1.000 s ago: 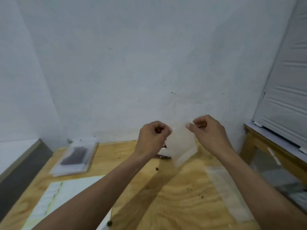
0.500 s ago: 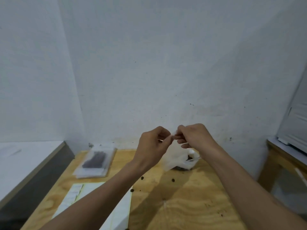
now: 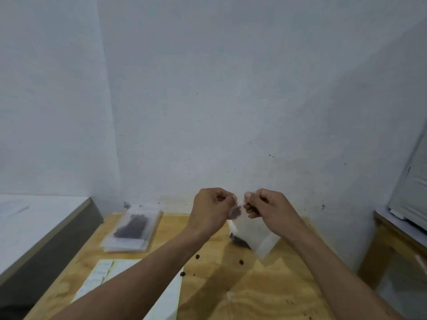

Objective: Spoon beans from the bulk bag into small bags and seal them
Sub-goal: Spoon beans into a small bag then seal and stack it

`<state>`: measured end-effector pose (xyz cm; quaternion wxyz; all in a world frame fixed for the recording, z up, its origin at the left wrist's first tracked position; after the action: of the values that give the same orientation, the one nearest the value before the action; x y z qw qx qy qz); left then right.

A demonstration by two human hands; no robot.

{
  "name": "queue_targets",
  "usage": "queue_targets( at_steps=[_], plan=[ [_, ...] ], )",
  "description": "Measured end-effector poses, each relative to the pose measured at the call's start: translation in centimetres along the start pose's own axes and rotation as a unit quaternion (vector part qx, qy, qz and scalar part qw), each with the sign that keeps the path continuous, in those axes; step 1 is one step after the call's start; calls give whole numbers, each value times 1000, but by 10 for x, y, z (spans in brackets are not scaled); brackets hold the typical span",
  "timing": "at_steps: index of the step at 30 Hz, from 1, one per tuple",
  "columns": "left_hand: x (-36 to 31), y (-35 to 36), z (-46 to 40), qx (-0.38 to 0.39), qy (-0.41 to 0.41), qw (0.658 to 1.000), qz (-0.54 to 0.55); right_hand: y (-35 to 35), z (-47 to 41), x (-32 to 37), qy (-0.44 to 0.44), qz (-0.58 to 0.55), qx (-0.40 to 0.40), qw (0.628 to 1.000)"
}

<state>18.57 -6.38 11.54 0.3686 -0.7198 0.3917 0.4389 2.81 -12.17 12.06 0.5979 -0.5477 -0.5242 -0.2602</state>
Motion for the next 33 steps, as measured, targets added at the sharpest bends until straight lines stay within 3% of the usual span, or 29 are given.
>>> queue_targets(
  at_steps=[9,17,19,21,23,25,27,29,31,33],
  plan=[
    [-3,-2,6,-71,31,995,-58,16,-4,1,29,5,-12,999],
    [0,-17,-1,-156,28,987,-16,27,1,-7,52,6,-18,998],
    [-9,-14,-2,-134,86,986,-54,20,0,-10,78,-21,-51,995],
    [-23,-4,8,-102,195,966,-134,12,-5,-13,106,-48,-66,991],
    [-30,3,19,-94,275,939,-185,14,-8,-11,120,-69,-41,990],
    [-29,-1,19,-101,296,932,-184,22,-7,-7,115,-80,-5,990],
    [-30,-5,14,-64,298,937,-172,22,-8,-3,101,-43,7,994],
    [-24,4,8,59,272,943,-184,23,-8,1,92,-34,33,995],
    [-14,14,7,185,252,918,-245,28,-8,6,82,-27,77,993],
    [-4,14,3,239,263,876,-326,33,-10,10,65,9,108,992]
  ],
)
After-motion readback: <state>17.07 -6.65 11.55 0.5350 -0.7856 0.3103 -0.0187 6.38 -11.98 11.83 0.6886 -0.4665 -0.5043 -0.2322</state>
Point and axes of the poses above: each hand's wrist, its own z-axis away from the middle knuckle, its own y-axis out of the palm, x = y × z, the point moved 9 cm from there along -z, towards the middle knuckle, and after that the axes turned 5 degrees about y, right-handed, at the moved point
